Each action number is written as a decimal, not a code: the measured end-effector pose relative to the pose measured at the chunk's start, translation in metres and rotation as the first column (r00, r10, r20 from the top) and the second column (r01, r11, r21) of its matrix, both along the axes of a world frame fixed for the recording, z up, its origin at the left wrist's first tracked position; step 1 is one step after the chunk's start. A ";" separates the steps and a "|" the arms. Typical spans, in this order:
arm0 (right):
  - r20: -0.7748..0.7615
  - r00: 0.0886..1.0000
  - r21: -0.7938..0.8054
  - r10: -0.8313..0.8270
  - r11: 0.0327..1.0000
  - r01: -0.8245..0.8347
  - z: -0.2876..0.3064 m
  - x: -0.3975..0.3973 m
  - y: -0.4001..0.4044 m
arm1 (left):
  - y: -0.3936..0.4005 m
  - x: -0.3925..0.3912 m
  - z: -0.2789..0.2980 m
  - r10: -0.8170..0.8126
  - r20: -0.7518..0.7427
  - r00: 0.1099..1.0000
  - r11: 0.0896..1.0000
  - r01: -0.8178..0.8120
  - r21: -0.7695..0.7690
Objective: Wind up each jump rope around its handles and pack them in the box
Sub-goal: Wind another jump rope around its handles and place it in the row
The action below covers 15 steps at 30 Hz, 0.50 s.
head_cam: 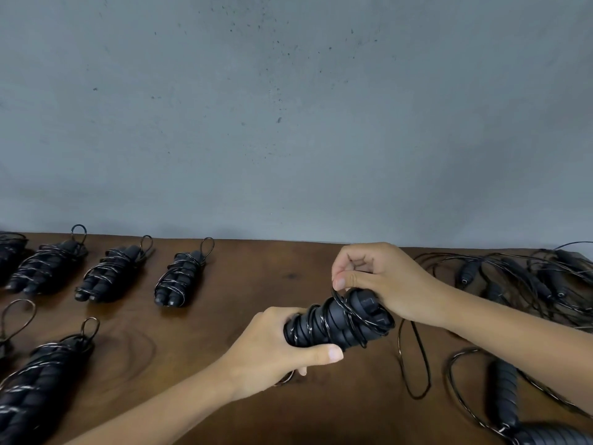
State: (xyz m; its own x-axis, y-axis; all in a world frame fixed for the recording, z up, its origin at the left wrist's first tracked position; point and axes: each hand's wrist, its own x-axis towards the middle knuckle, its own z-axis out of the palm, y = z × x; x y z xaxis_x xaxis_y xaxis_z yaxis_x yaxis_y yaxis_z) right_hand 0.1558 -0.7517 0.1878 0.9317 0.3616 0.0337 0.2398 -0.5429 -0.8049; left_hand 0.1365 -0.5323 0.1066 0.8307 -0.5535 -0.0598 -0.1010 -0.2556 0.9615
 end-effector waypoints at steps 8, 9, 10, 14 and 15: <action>-0.061 0.992 0.101 -0.109 0.988 0.114 -0.019 -0.007 0.000 | -0.005 -0.004 0.001 -0.047 -0.135 0.990 0.999 0.046 -0.008; -0.061 0.990 0.098 -0.129 0.986 0.134 -0.020 -0.008 0.000 | -0.005 -0.004 -0.001 -0.036 -0.151 0.988 0.999 0.035 -0.010; -0.056 0.987 0.092 -0.150 0.984 0.155 -0.021 -0.009 0.000 | -0.007 -0.004 -0.003 -0.026 -0.168 0.985 1.000 0.024 -0.009; -0.061 0.980 0.100 -0.189 0.976 0.194 -0.023 -0.016 -0.001 | -0.011 -0.004 -0.007 -0.019 -0.191 0.981 0.999 0.013 -0.035; -0.074 0.979 0.127 -0.191 0.972 0.199 -0.022 -0.017 -0.002 | -0.011 -0.004 -0.008 -0.020 -0.188 0.982 0.998 0.009 -0.055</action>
